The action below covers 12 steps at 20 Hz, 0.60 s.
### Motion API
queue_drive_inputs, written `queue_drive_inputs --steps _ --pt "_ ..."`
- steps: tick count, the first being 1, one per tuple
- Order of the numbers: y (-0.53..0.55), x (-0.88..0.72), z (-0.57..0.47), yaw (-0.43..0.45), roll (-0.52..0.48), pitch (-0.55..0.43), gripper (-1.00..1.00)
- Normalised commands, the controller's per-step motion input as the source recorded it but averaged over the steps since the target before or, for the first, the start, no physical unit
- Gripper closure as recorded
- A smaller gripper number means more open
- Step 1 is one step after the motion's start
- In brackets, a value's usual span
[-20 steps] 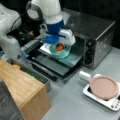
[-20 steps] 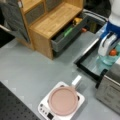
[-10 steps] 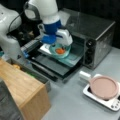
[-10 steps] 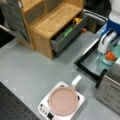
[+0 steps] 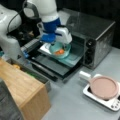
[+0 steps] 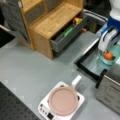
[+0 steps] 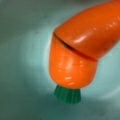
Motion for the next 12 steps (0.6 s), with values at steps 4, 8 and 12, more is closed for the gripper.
queue_drive_inputs --steps 4,8,12 --pt "0.02 -0.13 0.11 0.297 0.025 -0.144 -1.00" --pt "-0.13 -0.23 0.03 0.603 -0.054 -0.011 -1.00" --pt "-0.13 -0.05 0.03 0.688 0.076 0.033 -1.00"
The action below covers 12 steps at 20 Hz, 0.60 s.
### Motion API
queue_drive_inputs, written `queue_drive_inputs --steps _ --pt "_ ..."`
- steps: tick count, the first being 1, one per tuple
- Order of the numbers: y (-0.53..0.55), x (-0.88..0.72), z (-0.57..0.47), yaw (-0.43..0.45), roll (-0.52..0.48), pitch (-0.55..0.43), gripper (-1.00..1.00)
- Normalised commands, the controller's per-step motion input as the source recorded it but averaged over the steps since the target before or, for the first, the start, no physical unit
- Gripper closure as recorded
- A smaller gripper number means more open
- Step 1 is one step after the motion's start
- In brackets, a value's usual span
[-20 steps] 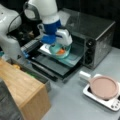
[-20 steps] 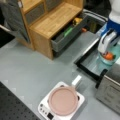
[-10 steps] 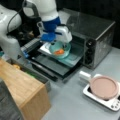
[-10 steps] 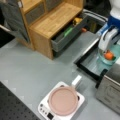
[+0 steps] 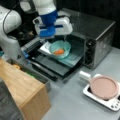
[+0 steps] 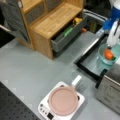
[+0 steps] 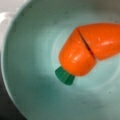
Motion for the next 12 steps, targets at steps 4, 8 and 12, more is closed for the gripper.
queue_drive_inputs --steps 4,8,12 --pt "-0.23 0.15 0.12 0.725 0.229 0.100 -1.00" --pt "-0.31 0.16 0.21 0.808 0.073 0.284 -1.00" --pt "-0.25 0.19 0.31 0.735 -0.201 0.408 -1.00"
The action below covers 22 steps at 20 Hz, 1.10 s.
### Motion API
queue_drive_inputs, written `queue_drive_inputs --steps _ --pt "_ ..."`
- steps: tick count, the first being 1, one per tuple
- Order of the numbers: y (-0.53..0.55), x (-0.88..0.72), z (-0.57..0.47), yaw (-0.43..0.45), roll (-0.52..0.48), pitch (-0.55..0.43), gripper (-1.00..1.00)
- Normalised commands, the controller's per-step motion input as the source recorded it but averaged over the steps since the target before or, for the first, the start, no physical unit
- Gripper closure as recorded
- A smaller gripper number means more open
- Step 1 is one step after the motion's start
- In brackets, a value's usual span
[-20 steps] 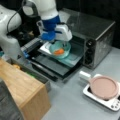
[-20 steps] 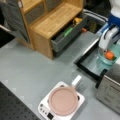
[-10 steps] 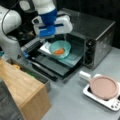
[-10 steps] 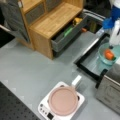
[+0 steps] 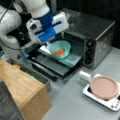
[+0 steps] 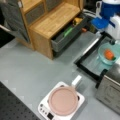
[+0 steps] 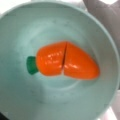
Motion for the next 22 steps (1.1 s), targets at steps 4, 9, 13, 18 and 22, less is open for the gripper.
queue_drive_inputs --steps 4,9,13,18,22 --pt "-0.12 0.31 0.25 0.685 -0.416 0.279 -1.00" --pt "-0.11 0.37 0.17 0.502 -0.432 0.264 -1.00" --pt "-0.17 0.38 0.24 0.377 -0.237 0.296 -1.00" --pt "-0.15 0.30 0.25 0.162 -0.010 0.314 -1.00" --pt "-0.14 0.27 0.24 0.090 0.029 0.254 -1.00"
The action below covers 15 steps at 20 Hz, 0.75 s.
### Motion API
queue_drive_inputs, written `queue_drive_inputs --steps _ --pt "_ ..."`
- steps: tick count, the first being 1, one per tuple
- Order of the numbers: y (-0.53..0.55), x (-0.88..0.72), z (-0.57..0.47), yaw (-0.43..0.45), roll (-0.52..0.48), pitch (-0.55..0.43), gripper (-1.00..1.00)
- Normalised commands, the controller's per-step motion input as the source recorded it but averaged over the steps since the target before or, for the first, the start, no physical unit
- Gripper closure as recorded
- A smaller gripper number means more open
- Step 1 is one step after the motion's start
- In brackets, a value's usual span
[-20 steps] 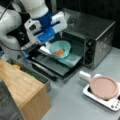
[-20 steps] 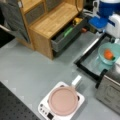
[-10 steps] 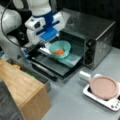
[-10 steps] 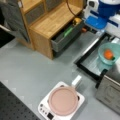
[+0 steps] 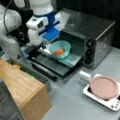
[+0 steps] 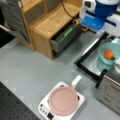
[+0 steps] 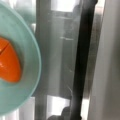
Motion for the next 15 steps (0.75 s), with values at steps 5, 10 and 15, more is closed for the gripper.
queue_drive_inputs --steps 5,10,15 --pt "-0.10 0.22 0.25 0.080 -0.027 0.225 -1.00" --pt "-0.09 0.20 0.17 0.086 -0.029 0.214 -1.00" --pt "-0.10 0.21 0.10 0.095 -0.027 0.194 -1.00"
